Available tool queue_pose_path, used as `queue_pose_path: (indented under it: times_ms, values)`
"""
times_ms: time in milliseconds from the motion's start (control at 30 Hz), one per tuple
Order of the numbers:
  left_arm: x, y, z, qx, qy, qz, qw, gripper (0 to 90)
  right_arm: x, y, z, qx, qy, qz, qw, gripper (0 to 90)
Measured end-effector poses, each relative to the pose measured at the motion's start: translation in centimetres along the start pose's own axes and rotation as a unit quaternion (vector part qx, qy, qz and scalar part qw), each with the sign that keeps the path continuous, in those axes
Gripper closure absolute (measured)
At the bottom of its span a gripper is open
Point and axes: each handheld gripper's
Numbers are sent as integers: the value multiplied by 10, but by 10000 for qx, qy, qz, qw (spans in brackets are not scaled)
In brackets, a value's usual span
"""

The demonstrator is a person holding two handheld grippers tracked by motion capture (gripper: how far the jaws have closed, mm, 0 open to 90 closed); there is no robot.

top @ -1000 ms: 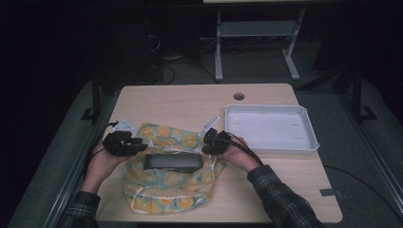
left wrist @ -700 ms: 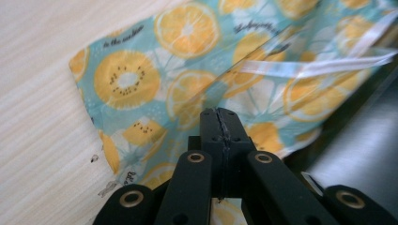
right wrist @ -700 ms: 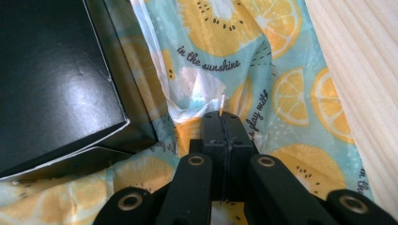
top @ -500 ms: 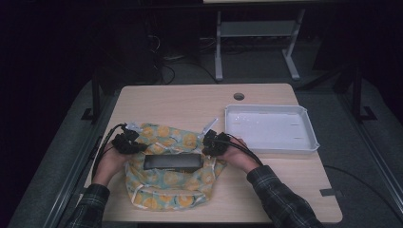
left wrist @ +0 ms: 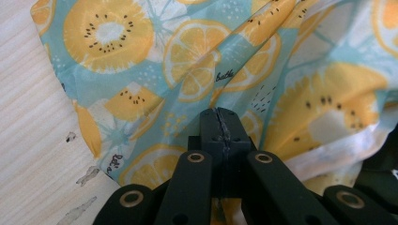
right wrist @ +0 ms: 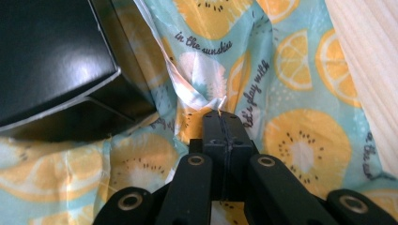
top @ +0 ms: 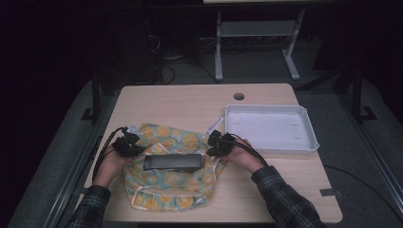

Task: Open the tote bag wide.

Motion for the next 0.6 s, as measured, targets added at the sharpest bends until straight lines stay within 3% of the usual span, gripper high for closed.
queue_pose_path:
  times_ms: [200,300,500,600]
  values:
    - [0,0,0,4,-20,-33,10000,897,-9,-7,-6,33,92,110,9999,888]
    - [0,0,0,6,8,-5,10000,897,-10,-8,-6,30,76,95,9999,843]
    - [-3,-4,4,-70,-142,-159,9997,875,-6,-22,-10,186,124,-209,9995,720]
    - [-5,-12,8,-77,-243,-349,9991,850,-4,-32,-11,280,99,-375,9989,655]
Point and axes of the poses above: each handheld gripper's, and its own axes: y roughly forward along the jaws, x roughly out of its top, z roughly to its left, and after that the axes turned 12 degrees about y, right-handed
